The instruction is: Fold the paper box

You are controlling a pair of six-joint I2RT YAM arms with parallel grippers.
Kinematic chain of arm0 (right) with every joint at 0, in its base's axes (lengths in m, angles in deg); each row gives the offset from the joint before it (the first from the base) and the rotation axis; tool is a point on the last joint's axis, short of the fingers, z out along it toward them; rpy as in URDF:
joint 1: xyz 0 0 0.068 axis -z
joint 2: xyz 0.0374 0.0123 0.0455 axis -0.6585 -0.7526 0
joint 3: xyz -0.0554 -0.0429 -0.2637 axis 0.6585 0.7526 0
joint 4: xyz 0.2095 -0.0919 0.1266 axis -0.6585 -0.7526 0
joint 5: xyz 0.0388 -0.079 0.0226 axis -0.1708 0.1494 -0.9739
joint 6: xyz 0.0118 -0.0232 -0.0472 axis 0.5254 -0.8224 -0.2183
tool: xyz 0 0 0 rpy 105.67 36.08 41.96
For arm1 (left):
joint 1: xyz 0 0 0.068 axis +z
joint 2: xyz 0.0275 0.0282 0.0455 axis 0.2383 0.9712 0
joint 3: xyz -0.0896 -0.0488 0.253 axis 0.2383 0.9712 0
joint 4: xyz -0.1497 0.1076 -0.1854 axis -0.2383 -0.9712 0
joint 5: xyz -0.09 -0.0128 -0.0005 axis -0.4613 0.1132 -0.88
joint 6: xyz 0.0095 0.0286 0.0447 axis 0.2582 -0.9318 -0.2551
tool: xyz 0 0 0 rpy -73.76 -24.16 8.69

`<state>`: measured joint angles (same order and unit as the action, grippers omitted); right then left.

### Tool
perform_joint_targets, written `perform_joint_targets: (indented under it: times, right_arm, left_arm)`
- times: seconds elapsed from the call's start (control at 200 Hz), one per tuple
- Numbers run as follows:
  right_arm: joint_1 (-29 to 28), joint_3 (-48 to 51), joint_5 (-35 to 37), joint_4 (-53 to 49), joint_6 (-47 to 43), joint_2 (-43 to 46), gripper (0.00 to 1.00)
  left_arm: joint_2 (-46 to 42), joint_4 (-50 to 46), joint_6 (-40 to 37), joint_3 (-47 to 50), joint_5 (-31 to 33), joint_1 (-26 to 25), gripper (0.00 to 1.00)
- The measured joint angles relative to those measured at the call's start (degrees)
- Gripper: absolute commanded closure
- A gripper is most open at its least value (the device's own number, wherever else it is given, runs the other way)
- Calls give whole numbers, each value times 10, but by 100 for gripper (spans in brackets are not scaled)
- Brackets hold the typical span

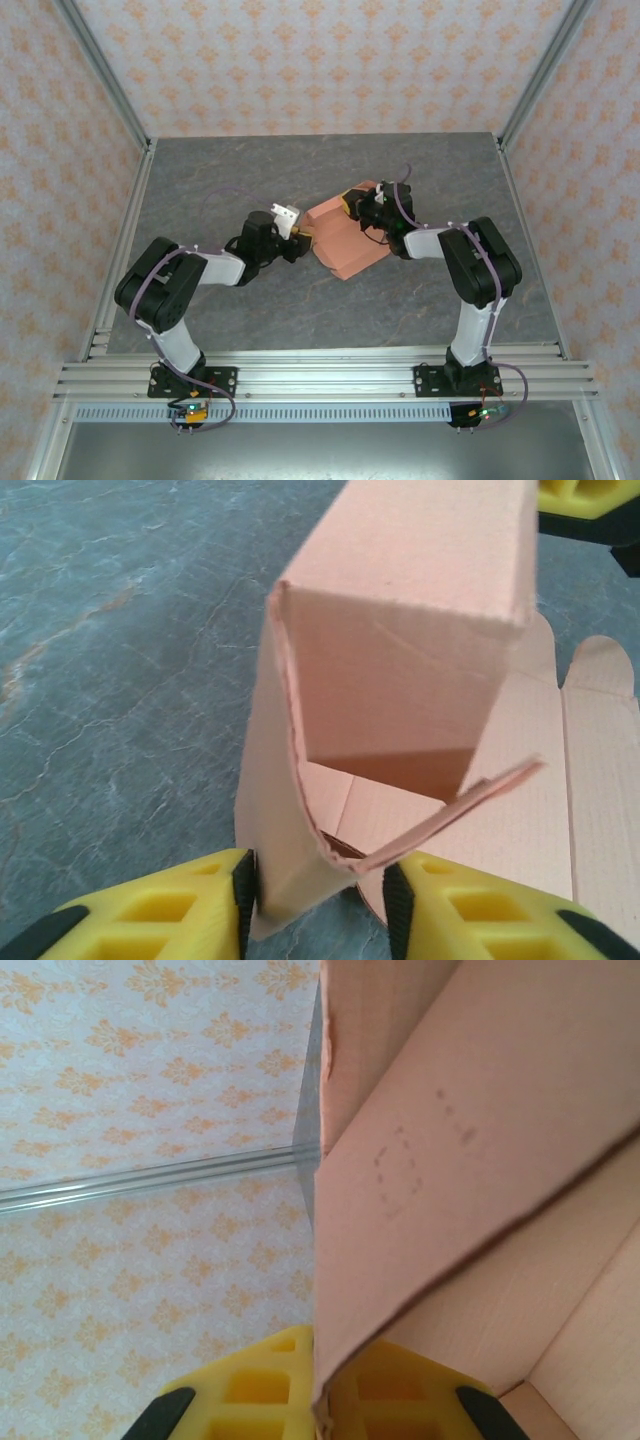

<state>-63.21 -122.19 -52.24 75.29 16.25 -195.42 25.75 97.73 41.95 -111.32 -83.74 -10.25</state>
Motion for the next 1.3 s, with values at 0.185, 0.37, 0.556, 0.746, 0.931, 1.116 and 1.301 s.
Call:
perform_joint_targets:
  times: [0.185,0.37,0.556,0.746,0.931,1.116,1.301]
  right_arm:
    - [0,4,7,9,0,-5,91]
    - [-5,4,13,18,9,-13,91]
    - [-11,4,21,35,21,-20,91]
    - [-16,4,34,46,31,-28,92]
    - [-30,15,83,79,67,-34,94]
    - [-52,50,159,113,95,-22,93]
    - [-70,75,210,100,97,9,90]
  left_arm:
    - [14,0,2,-11,-4,-9,66]
    - [25,0,4,-28,-11,-19,65]
    - [27,-1,15,-33,-17,-19,63]
    - [33,5,31,-33,-3,-19,63]
    - [62,44,58,-33,31,-26,56]
    - [70,47,69,-41,72,-38,55]
    - [77,42,75,-52,106,-42,60]
